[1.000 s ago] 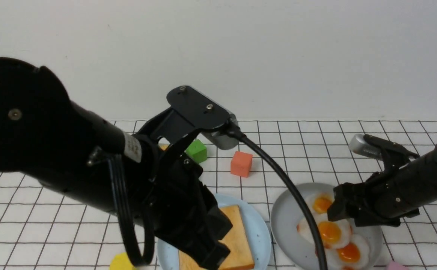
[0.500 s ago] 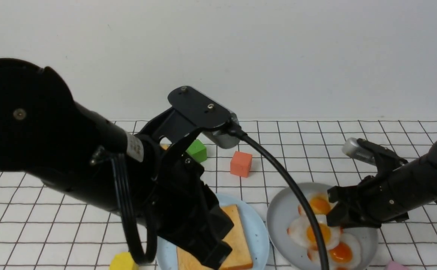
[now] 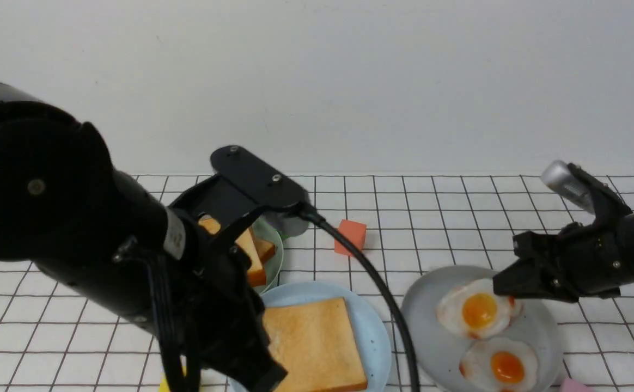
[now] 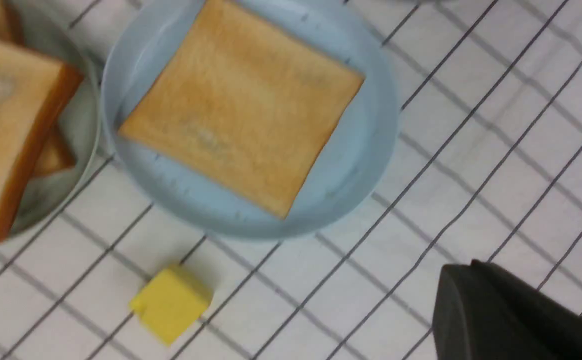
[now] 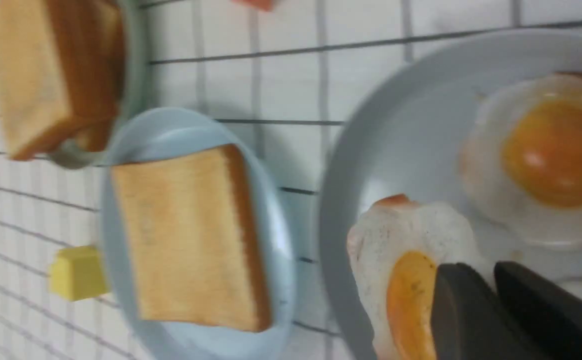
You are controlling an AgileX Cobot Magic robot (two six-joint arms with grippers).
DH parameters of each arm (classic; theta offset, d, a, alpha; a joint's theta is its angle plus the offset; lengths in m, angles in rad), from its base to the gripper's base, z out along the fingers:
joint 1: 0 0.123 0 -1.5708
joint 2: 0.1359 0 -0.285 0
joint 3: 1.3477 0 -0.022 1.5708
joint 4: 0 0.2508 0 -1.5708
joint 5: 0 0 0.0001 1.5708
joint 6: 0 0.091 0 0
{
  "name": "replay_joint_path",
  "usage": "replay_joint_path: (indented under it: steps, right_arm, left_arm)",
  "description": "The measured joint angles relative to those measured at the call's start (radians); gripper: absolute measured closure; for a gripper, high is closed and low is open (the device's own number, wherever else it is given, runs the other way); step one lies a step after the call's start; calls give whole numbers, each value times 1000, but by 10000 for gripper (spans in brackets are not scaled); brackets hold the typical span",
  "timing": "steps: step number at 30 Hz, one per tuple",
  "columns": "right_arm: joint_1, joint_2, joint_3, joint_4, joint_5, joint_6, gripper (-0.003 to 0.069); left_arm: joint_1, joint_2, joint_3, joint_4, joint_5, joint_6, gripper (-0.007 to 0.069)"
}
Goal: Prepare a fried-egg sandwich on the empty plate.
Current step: Use the right arm to place the fried egg on the slice of bread in the middle, then use the left arm to grab a slice of bread
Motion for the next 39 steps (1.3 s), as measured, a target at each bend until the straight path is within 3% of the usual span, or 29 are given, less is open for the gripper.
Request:
replay_joint_path:
  steps: [6, 11, 18, 25, 32, 34, 37, 39]
  right_arm:
    - [83, -8, 0, 267, 97, -172, 582]
    - [256, 29, -4, 468, 99, -347, 582]
    - [409, 157, -96, 496, -63, -430, 582]
    - [415, 284, -120, 472, -119, -425, 554]
    - [408, 266, -122, 341, -122, -410, 303]
    - [383, 204, -122, 262, -119, -405, 160]
    - [338, 89, -126, 174, -88, -352, 43]
    - [299, -6, -144, 75, -27, -253, -10]
  left_arm:
    - [0, -38, 25, 133, 85, -148, 638]
    - [0, -151, 116, 153, 62, -202, 638]
    - [0, -260, 179, 153, 41, -276, 638]
    - [0, -269, 179, 153, 23, -301, 636]
    - [0, -269, 179, 152, -30, -322, 634]
    - [0, -269, 179, 152, -97, -365, 629]
    - [0, -257, 179, 153, -194, -401, 626]
    - [0, -230, 179, 153, -257, -409, 624]
